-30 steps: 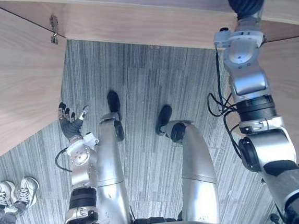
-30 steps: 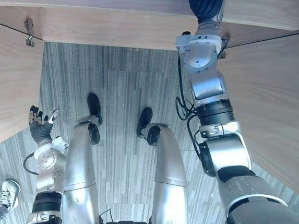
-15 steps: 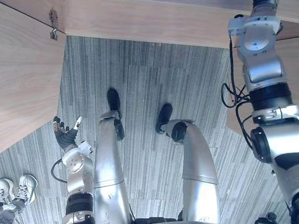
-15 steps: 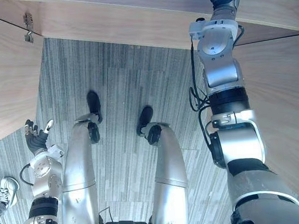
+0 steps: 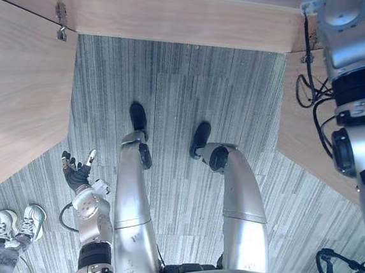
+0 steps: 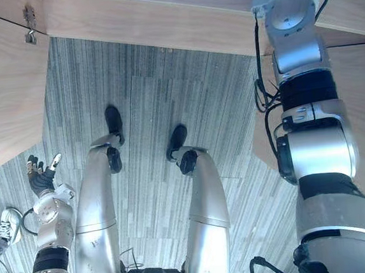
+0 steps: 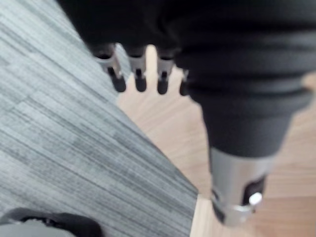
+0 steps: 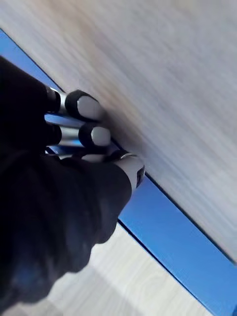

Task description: Walk over to the cabinet, pick up the folder, carry it to the office cabinet, place the folder inside the office cabinet, then close the office cabinet door

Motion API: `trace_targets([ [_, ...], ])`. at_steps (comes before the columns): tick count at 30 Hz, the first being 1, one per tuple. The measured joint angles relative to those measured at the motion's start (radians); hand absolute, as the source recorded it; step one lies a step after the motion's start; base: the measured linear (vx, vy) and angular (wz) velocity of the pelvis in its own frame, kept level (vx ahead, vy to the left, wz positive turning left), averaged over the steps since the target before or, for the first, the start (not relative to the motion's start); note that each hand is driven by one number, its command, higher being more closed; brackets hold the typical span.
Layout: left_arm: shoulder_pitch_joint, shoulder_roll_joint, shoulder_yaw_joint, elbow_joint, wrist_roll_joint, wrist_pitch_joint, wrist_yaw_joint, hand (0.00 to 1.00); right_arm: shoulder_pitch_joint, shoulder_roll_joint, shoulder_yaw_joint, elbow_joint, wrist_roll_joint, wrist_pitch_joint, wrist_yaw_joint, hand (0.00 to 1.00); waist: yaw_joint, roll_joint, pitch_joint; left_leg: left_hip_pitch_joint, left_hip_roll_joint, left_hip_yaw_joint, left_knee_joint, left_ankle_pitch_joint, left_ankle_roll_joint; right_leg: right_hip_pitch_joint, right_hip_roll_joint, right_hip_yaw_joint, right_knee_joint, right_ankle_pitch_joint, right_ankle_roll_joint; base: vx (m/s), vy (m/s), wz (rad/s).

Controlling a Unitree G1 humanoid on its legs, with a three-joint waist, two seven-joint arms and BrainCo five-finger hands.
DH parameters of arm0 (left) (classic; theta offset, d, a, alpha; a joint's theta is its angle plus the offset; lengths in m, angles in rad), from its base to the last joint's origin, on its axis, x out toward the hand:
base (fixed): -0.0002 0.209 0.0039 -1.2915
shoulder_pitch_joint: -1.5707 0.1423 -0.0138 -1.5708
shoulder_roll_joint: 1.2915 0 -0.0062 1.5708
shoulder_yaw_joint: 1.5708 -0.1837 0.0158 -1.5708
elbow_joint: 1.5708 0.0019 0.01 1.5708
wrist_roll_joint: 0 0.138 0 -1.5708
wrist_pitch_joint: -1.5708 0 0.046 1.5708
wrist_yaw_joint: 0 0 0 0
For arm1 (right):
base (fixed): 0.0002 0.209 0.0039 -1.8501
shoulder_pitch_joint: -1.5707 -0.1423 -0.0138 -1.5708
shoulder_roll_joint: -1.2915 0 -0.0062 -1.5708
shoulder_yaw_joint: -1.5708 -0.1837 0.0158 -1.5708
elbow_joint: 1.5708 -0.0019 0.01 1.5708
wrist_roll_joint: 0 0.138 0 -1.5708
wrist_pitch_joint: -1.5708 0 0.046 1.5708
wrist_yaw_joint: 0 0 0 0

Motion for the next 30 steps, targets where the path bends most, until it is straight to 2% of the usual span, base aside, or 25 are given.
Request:
trace_targets([
  [2, 0.0, -0.001, 0.001, 0.011, -0.021, 0.0, -0.001, 0.0, -0.03, -0.008, 0.011, 0.043, 0.002, -0.002, 0.021, 1.0, -0.005, 0.0, 0.0, 0.005, -0.003, 0.002, -0.022, 0.015, -0.002, 0.0, -0.002, -0.002, -0.008, 0.005, -0.003, -0.01, 0.003, 0.06],
  [4, 0.0, -0.001, 0.002, 0.012, -0.028, -0.001, -0.001, 0.0, -0.058, -0.015, 0.035, 0.075, 0.005, 0.0, 0.022, 1.0, -0.008, 0.0, 0.0, 0.007, -0.005, 0.003, -0.047, 0.027, -0.01, -0.001, -0.003, -0.01, -0.021, 0.01, 0.0, -0.03, 0.002, 0.09],
  [8, 0.0, -0.005, 0.004, 0.015, -0.029, -0.001, -0.001, 0.0, -0.093, -0.015, 0.036, 0.121, 0.017, 0.009, 0.018, 1.0, -0.01, 0.0, 0.0, 0.023, 0.002, 0.035, -0.107, 0.068, -0.006, -0.006, -0.015, -0.013, -0.038, 0.023, -0.001, -0.04, -0.013, 0.14],
  [11, 0.0, -0.017, 0.031, 0.017, -0.03, 0.001, 0.0, 0.0, -0.104, -0.015, 0.032, 0.119, 0.018, 0.01, 0.011, 1.0, -0.01, 0.0, 0.0, 0.015, 0.013, 0.05, -0.107, 0.076, 0.001, -0.019, -0.014, -0.012, -0.038, 0.031, -0.002, -0.04, -0.015, -0.02],
  [16, -0.001, -0.026, 0.037, 0.017, -0.046, 0.001, 0.0, 0.0, -0.084, 0.017, 0.0, 0.09, 0.028, 0.035, -0.017, 1.0, -0.006, 0.0, 0.0, 0.014, 0.027, 0.05, -0.072, 0.073, 0.01, -0.009, -0.003, -0.01, -0.037, 0.042, -0.011, -0.02, -0.003, -0.1],
  [21, -0.001, -0.026, 0.041, 0.016, -0.046, 0.001, 0.0, 0.0, 0.088, 0.073, -0.043, -0.183, 0.038, 0.053, -0.019, 1.0, -0.001, 0.0, 0.0, 0.022, 0.051, 0.049, -0.029, 0.046, 0.013, 0.011, 0.016, -0.006, -0.032, 0.043, -0.011, -0.02, -0.004, -0.14],
  [25, -0.001, -0.037, 0.038, 0.016, -0.038, 0.014, 0.0, 0.0, 0.336, 0.128, -0.097, -0.552, 0.013, 0.05, -0.037, 1.0, -0.01, -0.001, -0.001, 0.07, 0.06, 0.053, 0.001, 0.02, 0.014, 0.063, 0.025, 0.008, -0.025, 0.038, -0.006, -0.02, 0.0, -0.07],
  [28, 0.001, -0.044, 0.024, 0.016, -0.012, 0.028, -0.009, 0.0, 0.515, 0.168, -0.13, -0.742, -0.03, 0.042, -0.042, 1.0, -0.02, -0.008, -0.005, 0.133, 0.06, 0.058, 0.001, -0.004, 0.011, 0.125, 0.026, 0.015, -0.031, 0.027, 0.002, -0.01, 0.001, -0.03],
  [30, 0.007, -0.038, 0.026, 0.017, 0.022, 0.041, -0.022, 0.0, 0.682, 0.205, -0.139, -0.872, -0.065, 0.014, -0.034, 1.0, -0.022, -0.026, -0.019, 0.19, 0.067, 0.071, 0.001, -0.028, 0.014, 0.179, 0.033, 0.025, -0.047, 0.016, 0.002, -0.02, -0.002, -0.11],
])
